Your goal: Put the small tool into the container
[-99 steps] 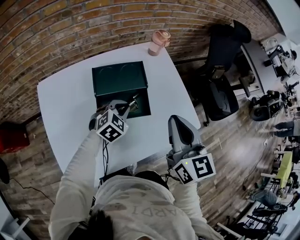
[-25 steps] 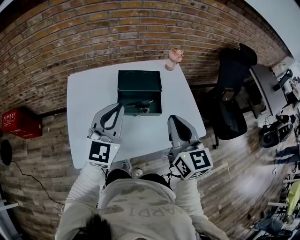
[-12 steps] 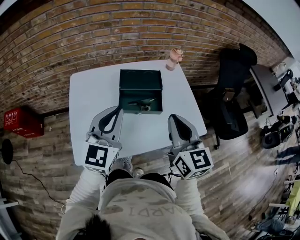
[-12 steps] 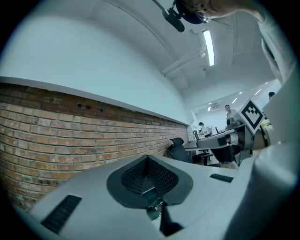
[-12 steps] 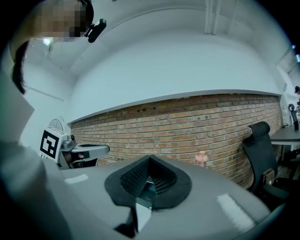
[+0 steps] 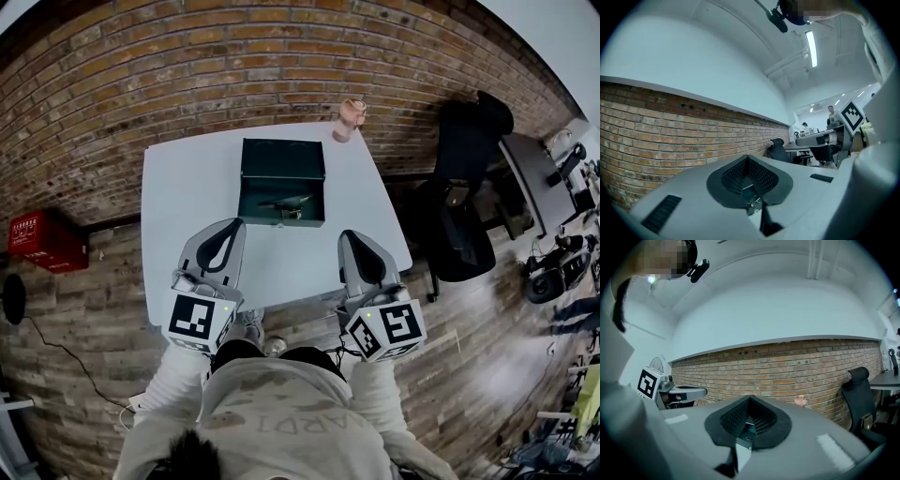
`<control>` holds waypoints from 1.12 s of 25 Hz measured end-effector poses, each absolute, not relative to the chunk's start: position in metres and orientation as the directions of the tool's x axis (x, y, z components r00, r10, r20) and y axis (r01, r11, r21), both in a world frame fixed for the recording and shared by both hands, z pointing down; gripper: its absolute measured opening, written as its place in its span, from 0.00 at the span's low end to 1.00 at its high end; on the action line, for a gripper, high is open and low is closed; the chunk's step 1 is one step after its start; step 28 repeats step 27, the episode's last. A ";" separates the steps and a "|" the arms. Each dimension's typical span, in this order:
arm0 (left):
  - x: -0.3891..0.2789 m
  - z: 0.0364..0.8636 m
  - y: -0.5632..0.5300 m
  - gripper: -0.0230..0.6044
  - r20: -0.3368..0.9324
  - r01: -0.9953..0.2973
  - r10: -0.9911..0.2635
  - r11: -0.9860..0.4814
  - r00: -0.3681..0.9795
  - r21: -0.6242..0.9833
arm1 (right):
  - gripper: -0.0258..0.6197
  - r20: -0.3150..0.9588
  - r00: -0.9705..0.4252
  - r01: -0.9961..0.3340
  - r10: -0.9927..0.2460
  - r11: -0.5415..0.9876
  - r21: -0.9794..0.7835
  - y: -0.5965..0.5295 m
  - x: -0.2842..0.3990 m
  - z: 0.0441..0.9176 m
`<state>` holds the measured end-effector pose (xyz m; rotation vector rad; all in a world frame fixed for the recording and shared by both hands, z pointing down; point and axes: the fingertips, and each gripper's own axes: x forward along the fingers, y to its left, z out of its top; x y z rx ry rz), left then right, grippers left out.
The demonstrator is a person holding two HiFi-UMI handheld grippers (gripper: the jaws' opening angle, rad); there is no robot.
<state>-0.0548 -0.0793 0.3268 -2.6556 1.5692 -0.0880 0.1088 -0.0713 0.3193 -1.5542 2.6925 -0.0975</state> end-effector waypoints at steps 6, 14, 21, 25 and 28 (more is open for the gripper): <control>-0.050 0.325 -0.072 0.05 0.013 -0.873 -0.877 -0.480 0.481 -0.085 | 0.06 -0.008 -0.508 -0.860 -0.861 0.508 -0.056 -0.063 0.110 0.315; -0.048 0.321 -0.067 0.05 0.001 -0.874 -0.878 -0.477 0.479 -0.092 | 0.06 -0.016 -0.515 -0.856 -0.857 0.515 -0.050 -0.060 0.110 0.312; -0.045 0.321 -0.064 0.05 0.001 -0.876 -0.880 -0.474 0.476 -0.094 | 0.06 -0.020 -0.526 -0.849 -0.851 0.526 -0.053 -0.060 0.111 0.312; -0.043 0.323 -0.063 0.05 0.006 -0.877 -0.881 -0.471 0.472 -0.093 | 0.06 -0.021 -0.527 -0.848 -0.849 0.528 -0.057 -0.060 0.113 0.314; -0.042 0.323 -0.062 0.05 0.007 -0.878 -0.882 -0.469 0.470 -0.093 | 0.06 -0.023 -0.527 -0.847 -0.849 0.528 -0.058 -0.060 0.114 0.314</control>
